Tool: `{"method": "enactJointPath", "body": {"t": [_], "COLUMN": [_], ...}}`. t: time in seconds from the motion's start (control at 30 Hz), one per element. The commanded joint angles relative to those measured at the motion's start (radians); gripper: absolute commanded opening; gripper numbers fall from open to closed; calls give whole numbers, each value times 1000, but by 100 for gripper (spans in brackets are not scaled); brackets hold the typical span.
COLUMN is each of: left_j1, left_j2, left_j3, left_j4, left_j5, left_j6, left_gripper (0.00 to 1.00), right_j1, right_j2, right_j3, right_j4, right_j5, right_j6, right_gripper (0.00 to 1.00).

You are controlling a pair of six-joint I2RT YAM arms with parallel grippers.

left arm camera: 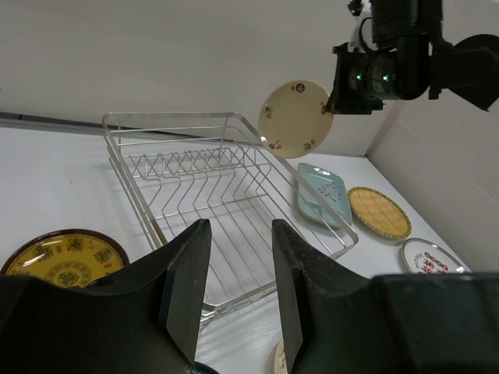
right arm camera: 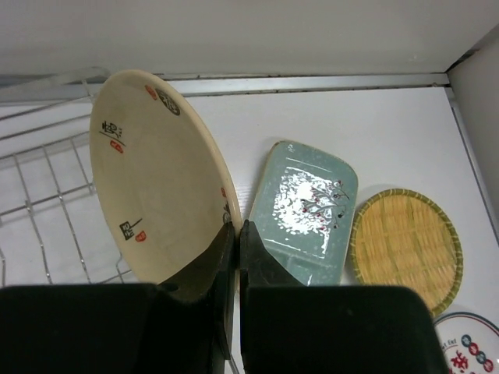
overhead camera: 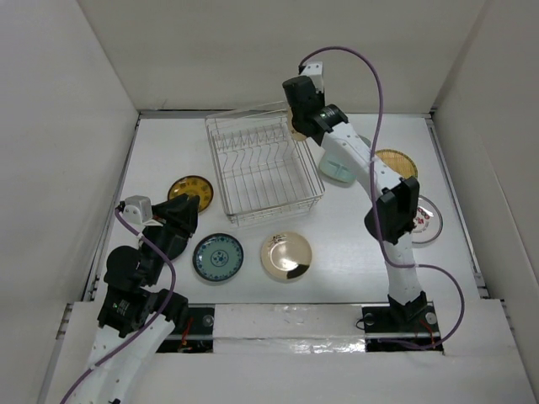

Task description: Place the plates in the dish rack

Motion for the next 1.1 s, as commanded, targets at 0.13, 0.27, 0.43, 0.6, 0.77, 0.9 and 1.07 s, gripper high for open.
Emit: {"method": "enactJointPath", "body": {"t": [0.13, 0.27, 0.43, 0.6, 0.77, 0.9, 1.07], "left_j1": [-5, -5, -5, -5, -5, -5, -5], "left_j2": [-15, -20, -15, -11, -1, 8, 9], "left_j3": [9, 9, 9, 9, 10, 7, 9], "left_j4": [30, 30, 30, 30, 30, 30, 30], "left_j5": [-6, -7, -7, -12, -15, -12, -9], "left_j6": [13, 13, 13, 13, 13, 13, 13], "left_gripper": [34, 34, 34, 34, 34, 34, 34], "right_j1": [24, 35, 75, 102, 111, 111, 50], "right_j2": [75, 126, 177, 287, 281, 150, -231], "right_j3": [159, 160, 145, 241, 217, 76, -394], "right_j4": [-63, -76, -19, 21, 90, 200, 514], "right_j5": [58, 57, 133, 230, 186, 98, -89], "right_j6": [-52, -42, -96, -192, -174, -105, -19], "right_gripper": [0, 0, 0, 0, 22, 52, 55]}}
